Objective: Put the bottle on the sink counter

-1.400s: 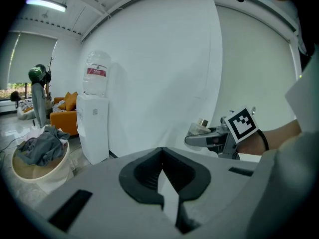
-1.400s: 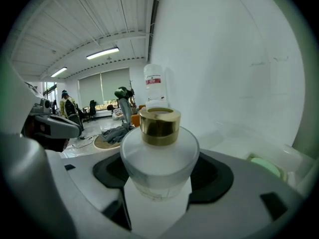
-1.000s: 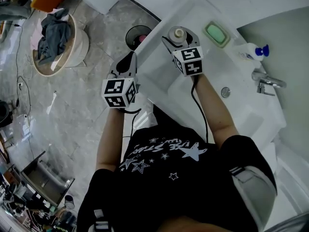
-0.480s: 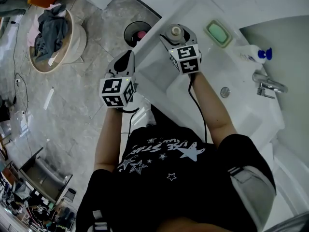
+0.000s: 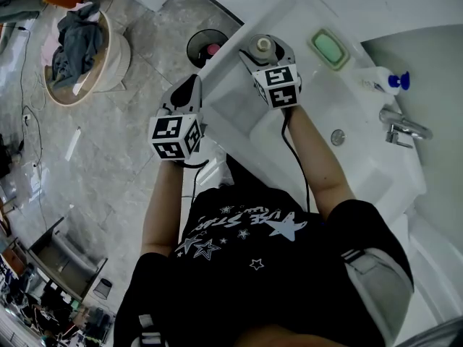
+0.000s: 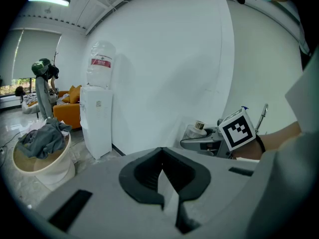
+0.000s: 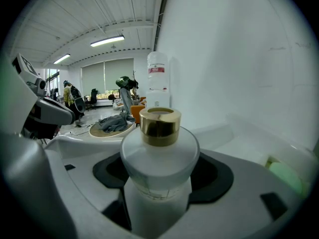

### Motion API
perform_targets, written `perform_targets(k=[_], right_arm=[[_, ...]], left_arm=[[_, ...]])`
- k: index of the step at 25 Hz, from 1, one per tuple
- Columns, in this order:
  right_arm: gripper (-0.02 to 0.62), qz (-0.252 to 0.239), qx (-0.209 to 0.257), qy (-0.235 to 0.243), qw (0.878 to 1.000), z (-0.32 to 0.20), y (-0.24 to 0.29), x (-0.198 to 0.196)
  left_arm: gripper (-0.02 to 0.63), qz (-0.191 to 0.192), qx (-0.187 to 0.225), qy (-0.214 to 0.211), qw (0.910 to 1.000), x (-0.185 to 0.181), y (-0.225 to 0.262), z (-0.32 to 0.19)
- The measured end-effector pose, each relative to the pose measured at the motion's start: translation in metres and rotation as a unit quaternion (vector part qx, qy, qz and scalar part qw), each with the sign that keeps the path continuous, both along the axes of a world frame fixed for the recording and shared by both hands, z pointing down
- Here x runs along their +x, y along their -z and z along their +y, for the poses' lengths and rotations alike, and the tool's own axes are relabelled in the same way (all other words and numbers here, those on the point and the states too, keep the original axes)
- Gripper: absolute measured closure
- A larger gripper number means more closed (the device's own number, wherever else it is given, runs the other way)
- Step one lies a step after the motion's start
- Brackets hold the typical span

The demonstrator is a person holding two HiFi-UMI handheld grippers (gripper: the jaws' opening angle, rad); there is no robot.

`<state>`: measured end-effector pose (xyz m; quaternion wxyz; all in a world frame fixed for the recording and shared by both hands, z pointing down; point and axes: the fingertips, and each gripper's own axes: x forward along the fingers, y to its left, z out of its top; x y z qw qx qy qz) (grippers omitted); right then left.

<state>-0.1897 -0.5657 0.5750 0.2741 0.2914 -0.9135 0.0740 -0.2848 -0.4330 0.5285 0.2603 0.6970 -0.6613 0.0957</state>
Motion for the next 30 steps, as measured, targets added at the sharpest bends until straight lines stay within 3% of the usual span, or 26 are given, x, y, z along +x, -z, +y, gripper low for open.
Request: perform_targets(k=[17,30], right_arm=[[0.272,0.010,0.001,-0.001,1.000,0.004,0.000,-0.001],[0.268,0.002,-0.011,-0.034,0.999,0.017,0.006,0.016]], left_arm=[[0.598,-0.003,0.007,0.000,1.0000,0.002,0.009,0.008],[0.598,-0.004,0.023,0.014,0.9996,0.001,0.022,0.032]])
